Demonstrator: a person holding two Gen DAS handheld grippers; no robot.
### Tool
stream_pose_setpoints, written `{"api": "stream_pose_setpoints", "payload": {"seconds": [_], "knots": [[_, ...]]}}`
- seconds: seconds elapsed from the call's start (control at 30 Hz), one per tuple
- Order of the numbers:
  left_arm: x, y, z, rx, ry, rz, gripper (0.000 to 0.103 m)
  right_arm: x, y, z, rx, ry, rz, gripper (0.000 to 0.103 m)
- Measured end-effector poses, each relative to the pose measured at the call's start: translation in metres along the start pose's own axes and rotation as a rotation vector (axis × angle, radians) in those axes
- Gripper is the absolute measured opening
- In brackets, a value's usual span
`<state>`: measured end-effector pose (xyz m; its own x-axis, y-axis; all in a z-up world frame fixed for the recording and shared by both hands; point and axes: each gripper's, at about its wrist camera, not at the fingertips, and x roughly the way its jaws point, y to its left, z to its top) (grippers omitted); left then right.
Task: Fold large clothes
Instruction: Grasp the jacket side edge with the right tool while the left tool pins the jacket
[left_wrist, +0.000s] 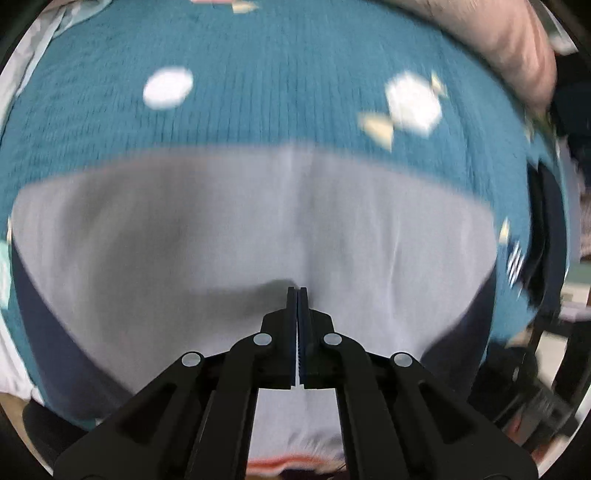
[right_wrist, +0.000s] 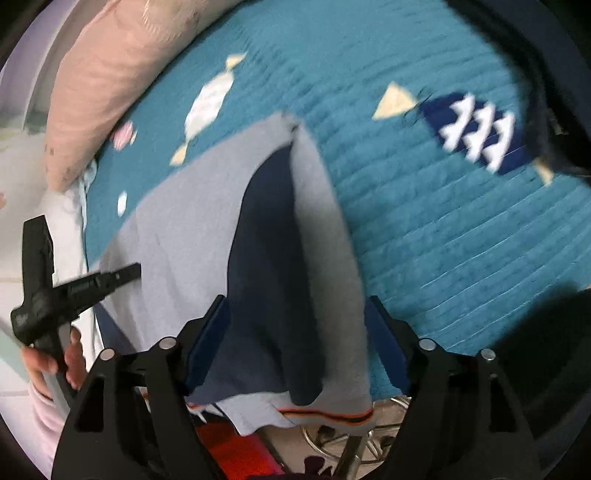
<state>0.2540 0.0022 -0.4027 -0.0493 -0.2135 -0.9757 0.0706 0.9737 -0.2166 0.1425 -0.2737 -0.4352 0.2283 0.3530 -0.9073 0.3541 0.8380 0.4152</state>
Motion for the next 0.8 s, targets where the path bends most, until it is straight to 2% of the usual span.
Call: {"api": "stream_pose_setpoints", "payload": {"seconds": [0.07,0.13,0.2,0.23,0.27,0.3,0.4,0.43,0.47,0.5,0.53,0.6,0.7,0.77,0.8], "knots": [[0.020,0.001,-0.016,0.010,0.035,0.021,0.000,0.017,0.000,-0.004,0.005,0.032,-0.001,0.074],[0.032,0.005,-0.018,0.000,0.014,0.004,0.000,0.031,0.000,-0.008,0.011,0.040,-0.008,0.075],[0.032,0.015,-0.014,-0.091,0.032,-0.049,0.000,0.038,0.004,-0.009,-0.014,0.030,-0.067,0.071],[0.028,0.015,-0.014,-0.101,0.037,-0.055,0.000,0.037,0.007,-0.010,-0.020,0.022,-0.093,0.061],[0.023,0.010,-0.019,-0.072,0.031,-0.034,0.000,0.036,0.009,-0.011,-0.027,0.020,-0.115,0.056],[0.020,0.006,-0.026,-0.045,0.038,-0.020,0.000,0.034,0.009,-0.012,-0.031,0.023,-0.112,0.045],[0.027,-0.003,-0.066,-0.016,0.111,-0.054,0.000,0.025,-0.002,-0.014,0.011,0.026,-0.022,0.029],[0.034,-0.003,-0.082,-0.022,0.138,-0.060,0.000,0.024,-0.005,-0.015,0.016,0.022,-0.010,0.028],[0.039,-0.003,-0.098,-0.017,0.103,-0.053,0.000,0.024,-0.006,-0.015,0.018,0.023,-0.005,0.028],[0.040,-0.005,-0.104,0.007,0.055,-0.044,0.000,0.025,-0.008,-0.015,0.019,0.026,-0.002,0.028],[0.041,-0.005,-0.106,0.004,0.039,-0.044,0.000,0.027,-0.010,-0.015,0.025,0.028,0.003,0.028],[0.038,-0.002,-0.104,-0.056,0.054,-0.058,0.000,0.025,-0.013,-0.014,0.034,0.034,0.010,0.029],[0.022,-0.011,-0.115,-0.021,0.064,-0.034,0.000,0.018,-0.015,-0.015,0.035,0.033,0.012,0.031],[0.024,-0.014,-0.126,-0.006,0.091,-0.038,0.000,0.014,-0.017,-0.017,0.034,0.031,0.009,0.033],[0.034,-0.011,-0.131,-0.018,0.110,-0.043,0.000,0.014,-0.019,-0.016,0.032,0.032,0.010,0.039]]}}
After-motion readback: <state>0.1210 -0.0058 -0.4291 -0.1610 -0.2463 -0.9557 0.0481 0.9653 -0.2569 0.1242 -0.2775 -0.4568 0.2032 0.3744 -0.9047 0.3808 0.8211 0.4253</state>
